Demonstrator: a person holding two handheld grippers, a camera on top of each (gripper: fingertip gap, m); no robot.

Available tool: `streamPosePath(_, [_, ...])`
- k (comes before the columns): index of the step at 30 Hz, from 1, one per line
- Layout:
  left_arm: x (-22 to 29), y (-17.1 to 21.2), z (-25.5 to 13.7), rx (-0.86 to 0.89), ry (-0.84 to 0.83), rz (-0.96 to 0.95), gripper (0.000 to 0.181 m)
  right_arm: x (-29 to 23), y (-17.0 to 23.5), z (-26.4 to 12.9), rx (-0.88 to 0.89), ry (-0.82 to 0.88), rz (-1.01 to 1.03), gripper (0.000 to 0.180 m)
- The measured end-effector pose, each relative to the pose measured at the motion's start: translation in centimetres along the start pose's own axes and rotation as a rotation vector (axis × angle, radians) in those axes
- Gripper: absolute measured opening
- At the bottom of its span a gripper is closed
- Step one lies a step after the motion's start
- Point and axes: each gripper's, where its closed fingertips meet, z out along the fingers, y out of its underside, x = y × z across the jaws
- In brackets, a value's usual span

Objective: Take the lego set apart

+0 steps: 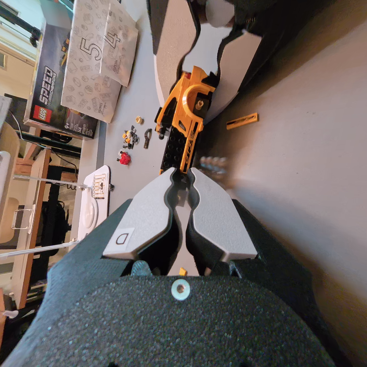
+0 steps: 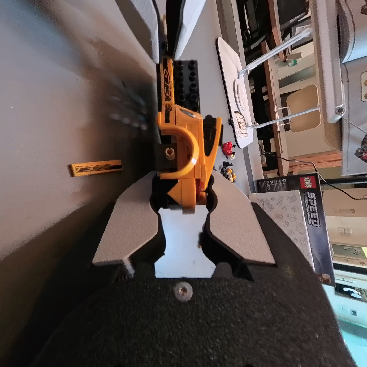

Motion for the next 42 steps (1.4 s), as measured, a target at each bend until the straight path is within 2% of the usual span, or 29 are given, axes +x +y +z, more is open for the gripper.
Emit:
streamPosePath(1, [-0.1, -0.4, -0.3, 0.015, 0.0, -0.01, 0.006, 0.1, 0.2, 0.1, -0.009, 0.006, 0.004, 0.044])
streamPosePath(5, [0.4, -1.9, -1.2, 0.062, 0.012, -0.04, 0.005, 0.4, 0.5, 0.2, -0.026, 0.023, 0.003, 0.044])
streamPosePath(6, [2.0, -3.5, -1.3, 0.131, 0.089, -0.046, 0.001, 0.2, 0.3, 0.3, -0.026, 0.004, 0.036, 0.044])
streamPosePath(8, [4.6, -5.1, -0.2, 0.126, 0.112, 0.077, 0.001, 0.0, -0.5, 0.5, -0.019, 0.002, 0.002, 0.044])
streamPosePath(9, [4.2, -5.5, -0.3, 0.146, 0.103, 0.056, 0.001, -0.1, -0.4, 0.4, -0.016, 0.007, -0.003, 0.044])
streamPosePath(11, [2.2, -4.9, -1.0, 0.139, 0.082, -0.029, 0.001, 0.2, 0.5, 0.1, -0.031, 0.003, 0.035, 0.044])
streamPosePath(16, [-1.6, -2.2, -1.4, 0.05, -0.076, -0.023, 0.001, 0.3, 0.1, 0.0, -0.01, -0.011, 0.056, 0.044])
streamPosePath(19, [-1.4, -1.5, -0.6, 0.017, -0.06, -0.018, 0.012, 0.1, -0.2, -0.1, 0.005, -0.027, 0.07, 0.044])
streamPosePath(21, [-0.9, -1.6, -0.3, 0.018, -0.038, -0.001, 0.006, -0.1, -0.5, -0.1, 0.023, -0.049, 0.089, 0.044])
streamPosePath(26, [-0.2, 0.1, 0.4, -0.035, 0.0, 0.022, 0.011, -0.7, -1.2, -0.5, 0.086, -0.135, 0.086, 0.043])
streamPosePath(35, [0.0, -0.7, 0.4, 0.004, 0.026, 0.028, 0.007, -1.0, -1.3, -0.8, 0.206, -0.298, 0.108, 0.044])
streamPosePath(42, [0.1, -1.2, 0.3, -0.017, 0.066, -0.024, 0.009, -1.1, -1.3, -0.8, 0.218, -0.376, 0.152, 0.044])
